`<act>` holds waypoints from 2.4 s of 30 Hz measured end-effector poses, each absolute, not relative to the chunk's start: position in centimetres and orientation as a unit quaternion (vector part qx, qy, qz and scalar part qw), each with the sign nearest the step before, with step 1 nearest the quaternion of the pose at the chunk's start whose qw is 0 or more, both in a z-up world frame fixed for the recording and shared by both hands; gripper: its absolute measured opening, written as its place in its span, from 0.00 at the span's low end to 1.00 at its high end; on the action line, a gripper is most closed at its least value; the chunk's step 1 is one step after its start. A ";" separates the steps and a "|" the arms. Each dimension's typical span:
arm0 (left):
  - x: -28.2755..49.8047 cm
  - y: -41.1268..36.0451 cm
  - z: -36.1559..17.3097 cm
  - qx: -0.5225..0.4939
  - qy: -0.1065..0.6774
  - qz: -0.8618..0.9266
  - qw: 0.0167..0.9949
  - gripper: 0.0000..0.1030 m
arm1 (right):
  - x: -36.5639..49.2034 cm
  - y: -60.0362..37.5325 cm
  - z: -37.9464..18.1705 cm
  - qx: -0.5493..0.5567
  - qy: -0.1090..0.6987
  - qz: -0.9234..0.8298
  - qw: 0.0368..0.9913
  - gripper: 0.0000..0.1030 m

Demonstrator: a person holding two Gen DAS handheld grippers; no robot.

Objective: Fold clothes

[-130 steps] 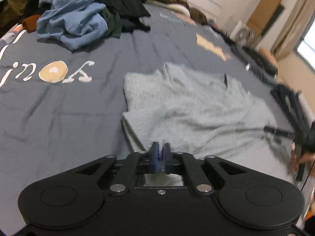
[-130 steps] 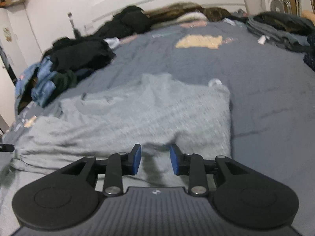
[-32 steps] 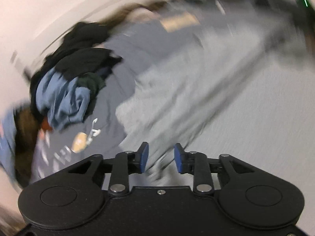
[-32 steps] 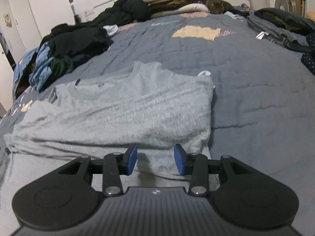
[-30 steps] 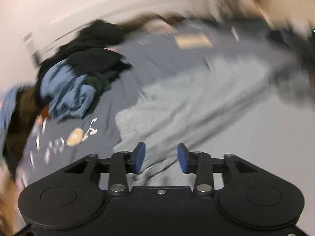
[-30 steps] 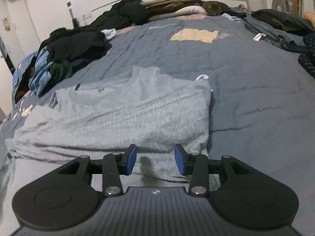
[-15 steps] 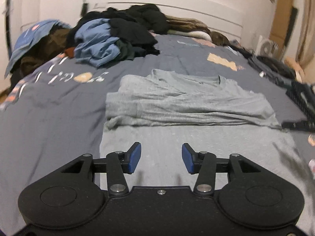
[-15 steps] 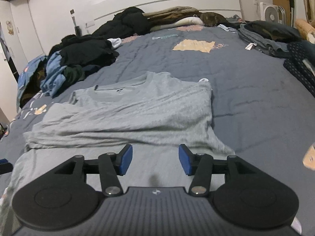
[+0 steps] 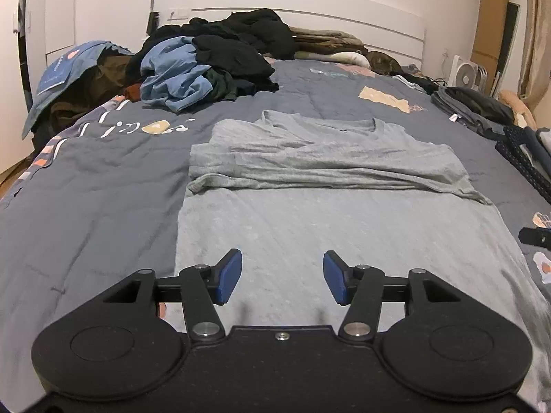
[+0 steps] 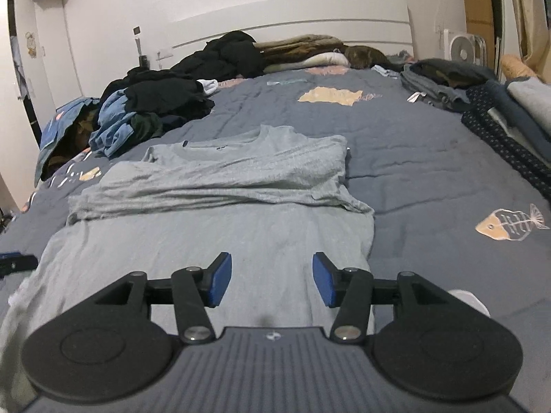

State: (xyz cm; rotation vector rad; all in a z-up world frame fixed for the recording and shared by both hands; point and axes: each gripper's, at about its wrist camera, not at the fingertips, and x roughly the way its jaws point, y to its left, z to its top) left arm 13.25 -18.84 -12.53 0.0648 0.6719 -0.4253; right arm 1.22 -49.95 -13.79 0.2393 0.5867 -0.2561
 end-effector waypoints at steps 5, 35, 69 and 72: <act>11.4 -18.9 -12.4 0.032 0.328 -0.204 0.922 0.51 | -1.1 -49.6 -13.8 0.104 0.298 -0.133 0.939 0.50; 5.4 -17.2 -12.5 0.083 0.349 -0.220 0.907 0.57 | -12.1 -50.5 -14.9 0.124 0.375 -0.129 0.909 0.51; 3.7 -4.7 -17.2 -0.003 0.493 -0.117 0.862 0.43 | -15.2 -50.3 -19.6 0.223 0.442 -0.147 0.856 0.54; 3.7 -5.2 -17.7 0.013 0.502 -0.116 0.857 0.43 | -15.1 -50.2 -19.9 0.228 0.446 -0.144 0.854 0.54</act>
